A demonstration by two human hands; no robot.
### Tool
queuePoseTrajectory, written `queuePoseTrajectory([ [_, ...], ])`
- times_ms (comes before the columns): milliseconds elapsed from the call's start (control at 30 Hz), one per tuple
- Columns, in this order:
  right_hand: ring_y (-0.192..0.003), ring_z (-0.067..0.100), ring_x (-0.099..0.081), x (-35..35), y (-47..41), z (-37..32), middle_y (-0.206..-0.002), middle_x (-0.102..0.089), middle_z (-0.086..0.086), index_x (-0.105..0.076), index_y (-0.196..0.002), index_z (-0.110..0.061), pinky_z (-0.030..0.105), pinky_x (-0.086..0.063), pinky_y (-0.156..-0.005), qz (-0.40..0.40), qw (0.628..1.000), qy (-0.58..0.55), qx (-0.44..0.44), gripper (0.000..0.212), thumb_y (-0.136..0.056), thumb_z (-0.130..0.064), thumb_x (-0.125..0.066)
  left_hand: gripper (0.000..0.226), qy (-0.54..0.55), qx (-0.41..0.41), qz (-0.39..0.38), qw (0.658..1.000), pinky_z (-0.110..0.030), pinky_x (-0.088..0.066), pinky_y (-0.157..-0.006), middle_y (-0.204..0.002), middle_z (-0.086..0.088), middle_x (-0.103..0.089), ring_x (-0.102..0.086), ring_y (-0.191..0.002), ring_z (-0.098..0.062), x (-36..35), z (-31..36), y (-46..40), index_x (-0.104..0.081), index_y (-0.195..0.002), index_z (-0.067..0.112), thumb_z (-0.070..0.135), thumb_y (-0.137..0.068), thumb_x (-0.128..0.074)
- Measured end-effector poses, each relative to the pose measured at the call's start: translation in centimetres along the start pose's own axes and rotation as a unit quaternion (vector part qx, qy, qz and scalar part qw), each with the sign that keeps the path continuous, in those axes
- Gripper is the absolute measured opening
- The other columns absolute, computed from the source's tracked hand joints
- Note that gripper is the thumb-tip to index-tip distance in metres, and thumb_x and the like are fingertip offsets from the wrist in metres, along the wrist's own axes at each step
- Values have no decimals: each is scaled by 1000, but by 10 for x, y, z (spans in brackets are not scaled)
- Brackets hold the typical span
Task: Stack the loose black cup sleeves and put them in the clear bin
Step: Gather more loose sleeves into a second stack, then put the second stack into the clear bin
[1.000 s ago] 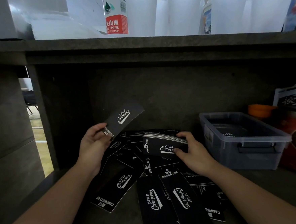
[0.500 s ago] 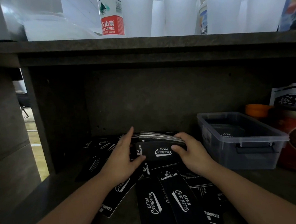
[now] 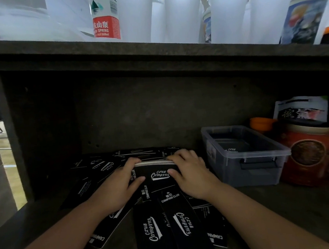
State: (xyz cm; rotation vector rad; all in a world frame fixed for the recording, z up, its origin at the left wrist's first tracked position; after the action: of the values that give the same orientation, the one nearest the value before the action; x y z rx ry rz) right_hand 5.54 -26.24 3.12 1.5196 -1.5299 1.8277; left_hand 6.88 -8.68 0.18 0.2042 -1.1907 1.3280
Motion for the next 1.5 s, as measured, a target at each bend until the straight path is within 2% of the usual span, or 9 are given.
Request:
queuePoseTrajectory([
  [133, -119, 19, -43, -3, -5, -22, -130, -48, 1, -43, -140, -20, 29, -28, -106, 19, 998, 33, 53, 49, -93, -12, -51, 33, -18, -6, 5, 1000, -21, -50, -80, -101, 17, -61, -59, -90, 2, 1, 1, -2, -35, -117, 44, 43, -93, -58],
  [267, -114, 20, -48, -3, -2, -35, -126, -53, 4, -46, -137, -17, 26, -32, -103, 41, 997, 33, 59, 39, -97, -17, -46, 36, -9, 4, 0, 1000, -12, -46, -78, -100, 22, -57, -57, -91, 8, 1, 2, 2, -31, -114, 46, 43, -92, -59],
  [467, -100, 23, -60, -7, -1, -34, -111, -64, 6, -57, -127, -15, 29, -47, -90, 8, 995, 101, 11, 54, -76, -3, -69, 61, 42, 55, -21, 997, -15, -48, -86, -114, 13, -62, -61, -98, 0, 5, -4, 6, -34, -136, 32, 41, -87, -69],
  [600, -71, 20, -66, -8, -3, -42, -77, -69, 4, -73, -99, -11, 27, -56, -77, 9, 976, 217, 12, 62, -39, -20, -86, 49, 87, 95, 8, 992, -14, -47, -78, -98, 13, -66, -63, -88, 1, 15, -22, 10, -46, -126, 34, 49, -84, -67],
  [800, -68, 21, -60, -6, -20, -63, -68, -62, 7, -72, -61, -11, 27, -50, -58, -18, 952, 305, -25, 31, -37, -23, -88, 33, 167, 189, 129, 959, -31, -47, -76, -85, 4, -69, -65, -84, -14, 53, -56, 23, -59, -104, 30, 55, -96, -38],
  [1000, -116, 29, -44, 7, -17, -57, -131, -40, 12, -57, -117, -3, 35, -49, -86, -57, 976, 203, -50, 28, -90, -9, -60, 37, 185, 208, 142, 950, -34, -46, -76, -85, 2, -69, -64, -82, -15, 56, -63, 27, -60, -105, 27, 53, -99, -34],
  [1100, -110, 25, -50, 8, -7, -51, -120, -53, 8, -54, -117, -11, 31, -45, -85, -62, 990, 118, -35, 27, -91, -3, -55, 37, 205, 203, 157, 945, -35, -47, -75, -84, 0, -69, -65, -82, -18, 59, -63, 27, -61, -100, 28, 52, -99, -34],
  [1333, -89, 32, -58, 151, 7, 14, -97, -63, 16, -62, -106, -6, 38, -46, -76, 206, 972, 49, -99, 16, -92, -10, -57, 40, 213, 216, 181, 936, -33, -45, -70, -84, -3, -69, -65, -79, -23, 71, -65, 28, -63, -102, 23, 49, -101, -33],
  [1500, -100, 37, -59, 175, -10, 120, -111, -63, 21, -59, -117, -9, 35, -47, -82, 63, 963, 183, -187, 24, -94, -15, -55, 40, 214, 211, 188, 935, -36, -44, -75, -86, -3, -69, -63, -81, -21, 63, -72, 26, -62, -102, 25, 51, -101, -31],
])
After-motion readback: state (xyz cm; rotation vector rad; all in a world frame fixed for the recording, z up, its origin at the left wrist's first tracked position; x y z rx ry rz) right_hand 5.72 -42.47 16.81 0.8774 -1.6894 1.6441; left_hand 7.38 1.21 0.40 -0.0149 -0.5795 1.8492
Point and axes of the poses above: each hand's wrist, its own y-axis away from the middle knuckle, its own x-axis out of the back of the hand, z = x × y, the point moved 9 cm from there along -y, towards the middle knuckle
